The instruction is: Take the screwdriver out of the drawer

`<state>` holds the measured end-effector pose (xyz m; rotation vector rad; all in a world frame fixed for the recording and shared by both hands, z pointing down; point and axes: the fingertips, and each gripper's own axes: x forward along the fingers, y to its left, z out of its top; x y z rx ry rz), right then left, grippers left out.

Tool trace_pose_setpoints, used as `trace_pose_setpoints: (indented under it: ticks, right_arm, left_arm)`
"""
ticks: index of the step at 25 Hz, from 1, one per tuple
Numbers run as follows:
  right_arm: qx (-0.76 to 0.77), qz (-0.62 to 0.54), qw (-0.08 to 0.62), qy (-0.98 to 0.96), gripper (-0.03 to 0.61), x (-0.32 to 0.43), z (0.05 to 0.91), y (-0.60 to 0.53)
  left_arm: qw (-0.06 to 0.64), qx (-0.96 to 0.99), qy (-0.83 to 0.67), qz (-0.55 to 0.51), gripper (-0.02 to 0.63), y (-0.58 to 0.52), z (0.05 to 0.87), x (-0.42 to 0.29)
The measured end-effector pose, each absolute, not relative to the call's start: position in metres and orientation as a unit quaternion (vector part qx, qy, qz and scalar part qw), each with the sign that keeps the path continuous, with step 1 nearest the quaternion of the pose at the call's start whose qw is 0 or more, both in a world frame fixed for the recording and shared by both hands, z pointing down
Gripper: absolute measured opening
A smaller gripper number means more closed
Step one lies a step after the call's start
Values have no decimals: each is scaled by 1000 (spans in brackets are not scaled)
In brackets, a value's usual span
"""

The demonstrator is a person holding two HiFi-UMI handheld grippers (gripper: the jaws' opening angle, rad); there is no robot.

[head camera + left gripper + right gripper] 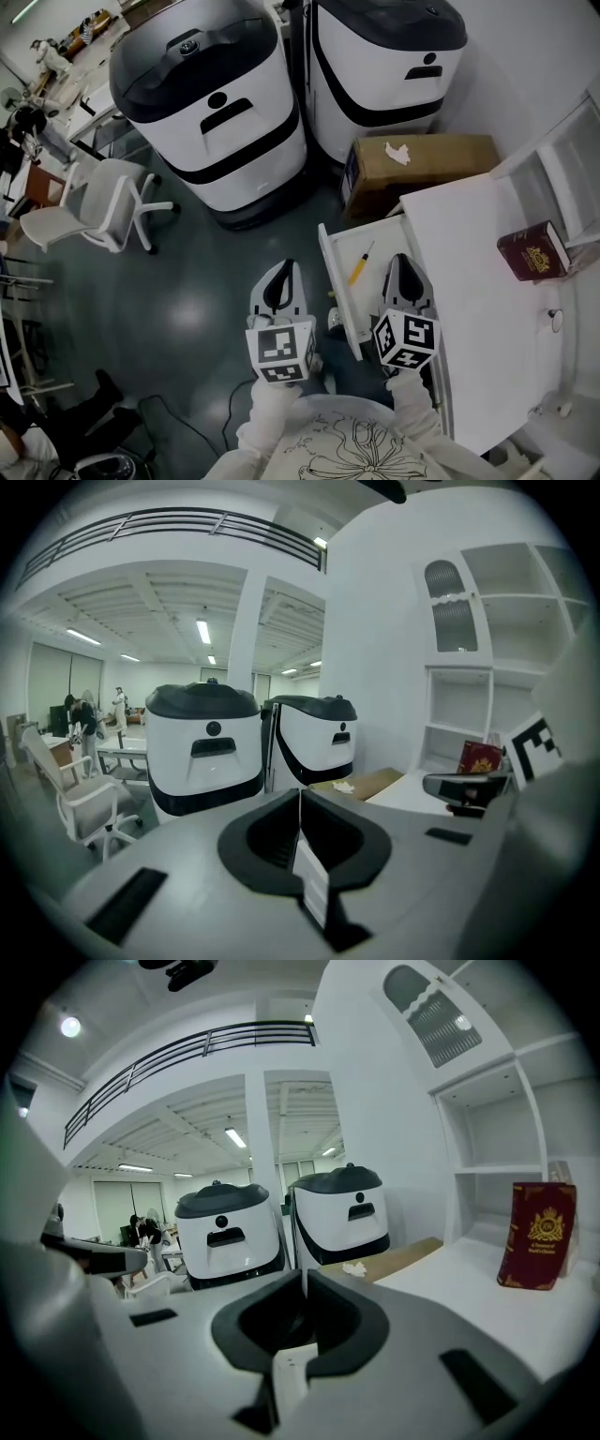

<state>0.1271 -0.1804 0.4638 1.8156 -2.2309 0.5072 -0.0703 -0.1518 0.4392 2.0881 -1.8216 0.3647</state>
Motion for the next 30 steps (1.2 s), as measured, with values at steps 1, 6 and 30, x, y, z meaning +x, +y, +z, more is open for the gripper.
trace_pose_setpoints:
  ticks: [1, 6, 30]
  right_arm:
    - [616, 177, 114, -759, 5, 128, 470, -186]
    - [608, 200, 135, -756, 5, 132, 501, -210]
    - [559, 302, 212, -742, 61, 124, 632, -237]
  left_arm:
    - [176, 736, -640, 133, 11, -157, 445, -68]
    - [192, 733, -635, 152, 11, -180, 469, -58]
    - [246, 715, -620, 209, 11, -218, 566, -40]
